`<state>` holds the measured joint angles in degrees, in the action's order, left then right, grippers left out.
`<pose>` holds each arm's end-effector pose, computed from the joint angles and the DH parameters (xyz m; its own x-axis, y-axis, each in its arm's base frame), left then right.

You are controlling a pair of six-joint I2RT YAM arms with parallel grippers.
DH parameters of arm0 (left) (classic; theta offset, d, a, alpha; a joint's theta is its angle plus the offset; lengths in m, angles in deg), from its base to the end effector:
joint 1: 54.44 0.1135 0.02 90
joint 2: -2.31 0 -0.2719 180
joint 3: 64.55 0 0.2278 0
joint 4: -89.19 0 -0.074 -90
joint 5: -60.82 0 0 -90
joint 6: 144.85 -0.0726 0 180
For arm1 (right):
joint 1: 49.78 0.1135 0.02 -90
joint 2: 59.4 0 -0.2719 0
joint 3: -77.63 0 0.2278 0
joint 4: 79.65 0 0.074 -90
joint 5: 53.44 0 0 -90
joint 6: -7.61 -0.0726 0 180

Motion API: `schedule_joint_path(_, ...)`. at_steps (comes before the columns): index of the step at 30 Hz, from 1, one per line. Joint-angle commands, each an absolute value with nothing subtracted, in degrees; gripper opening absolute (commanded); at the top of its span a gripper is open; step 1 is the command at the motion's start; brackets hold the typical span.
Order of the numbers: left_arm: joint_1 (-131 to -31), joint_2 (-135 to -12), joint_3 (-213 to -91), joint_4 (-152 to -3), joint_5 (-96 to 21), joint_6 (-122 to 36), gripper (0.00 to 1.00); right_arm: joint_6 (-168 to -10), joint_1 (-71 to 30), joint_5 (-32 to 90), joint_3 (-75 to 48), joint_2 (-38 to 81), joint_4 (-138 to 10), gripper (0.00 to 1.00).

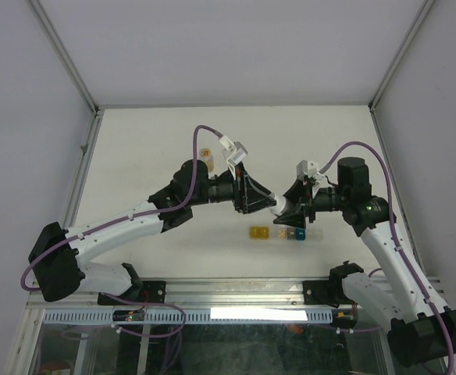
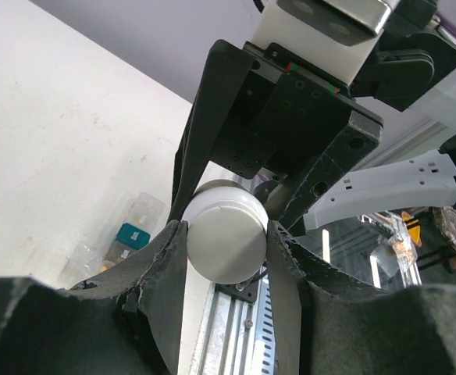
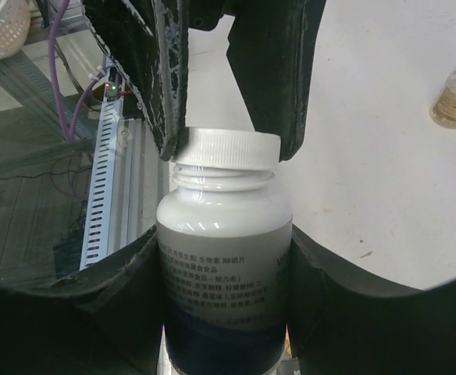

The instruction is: Sort the pills into containers

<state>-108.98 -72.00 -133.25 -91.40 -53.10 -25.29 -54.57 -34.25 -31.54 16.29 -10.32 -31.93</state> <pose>0.1576 -0.2720 0.3407 -0.5271 -0.0373 -0.8490 0.8264 0.2103 -0.5223 0.1234 0.1042 0.3087 -0.1079 -0.2107 -0.9716 -0.9932 0.0664 0.0959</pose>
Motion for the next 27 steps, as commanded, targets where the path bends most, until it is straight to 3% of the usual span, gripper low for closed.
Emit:
schedule_joint_path(1,-110.8,-72.62,-132.59,-93.28,-61.06,-29.02,0.24,-56.4,-33.96,-38.33,15.13,-11.33,-40.01,0.0)
schedule_joint_path(17,-110.71,-81.24,-142.06,-70.45,-77.7,-71.03,0.26,-56.81,-34.06,-38.42,15.53,-11.56,-40.47,0.0)
schedule_joint_path(22,-107.84,-81.93,-145.01,-67.1,-82.35,-75.91,0.26,-56.66,-34.16,-38.42,15.49,-11.97,-40.31,0.0)
schedule_joint_path(27,-106.37,-81.01,-146.36,-67.77,-81.33,-76.07,0.39,-56.37,-34.35,-38.67,15.51,-12.27,-40.12,0.0)
